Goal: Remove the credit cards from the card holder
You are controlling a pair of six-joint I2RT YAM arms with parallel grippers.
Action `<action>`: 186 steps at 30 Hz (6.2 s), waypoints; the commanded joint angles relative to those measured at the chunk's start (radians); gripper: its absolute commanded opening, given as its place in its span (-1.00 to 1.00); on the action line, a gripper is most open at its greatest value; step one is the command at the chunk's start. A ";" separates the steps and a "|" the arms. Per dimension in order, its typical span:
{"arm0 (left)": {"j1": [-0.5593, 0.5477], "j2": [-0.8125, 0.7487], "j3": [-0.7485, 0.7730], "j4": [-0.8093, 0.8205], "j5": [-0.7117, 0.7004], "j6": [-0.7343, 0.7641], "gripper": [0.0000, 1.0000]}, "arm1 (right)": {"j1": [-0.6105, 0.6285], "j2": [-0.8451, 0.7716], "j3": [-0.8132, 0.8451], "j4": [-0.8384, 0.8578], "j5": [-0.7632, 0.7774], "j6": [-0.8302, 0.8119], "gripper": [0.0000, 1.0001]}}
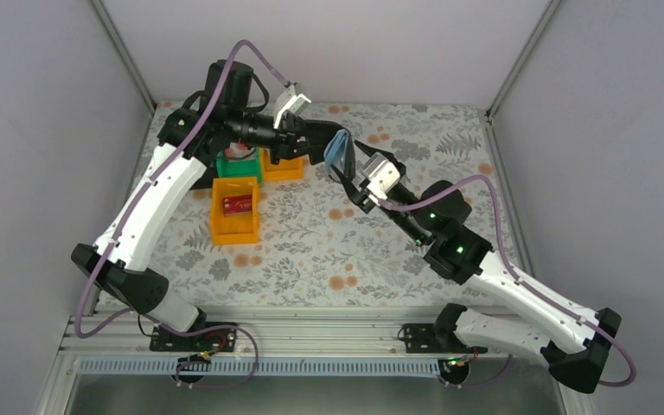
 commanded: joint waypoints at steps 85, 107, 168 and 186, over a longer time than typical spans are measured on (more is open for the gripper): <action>0.030 -0.374 -0.403 -0.004 -0.130 0.179 -0.95 | -0.319 0.108 0.102 -0.281 -0.911 0.369 0.93; 0.039 -0.359 -0.434 0.036 -0.249 0.105 -0.89 | -0.323 0.170 0.178 -0.345 -0.797 0.498 -0.92; 0.028 -0.311 -0.370 -0.029 0.206 0.249 -0.95 | -0.272 0.083 0.164 -0.423 -0.985 0.369 -0.35; 0.035 -0.308 -0.355 -0.076 0.237 0.320 -0.57 | -0.294 0.111 0.180 -0.447 -1.005 0.364 -0.92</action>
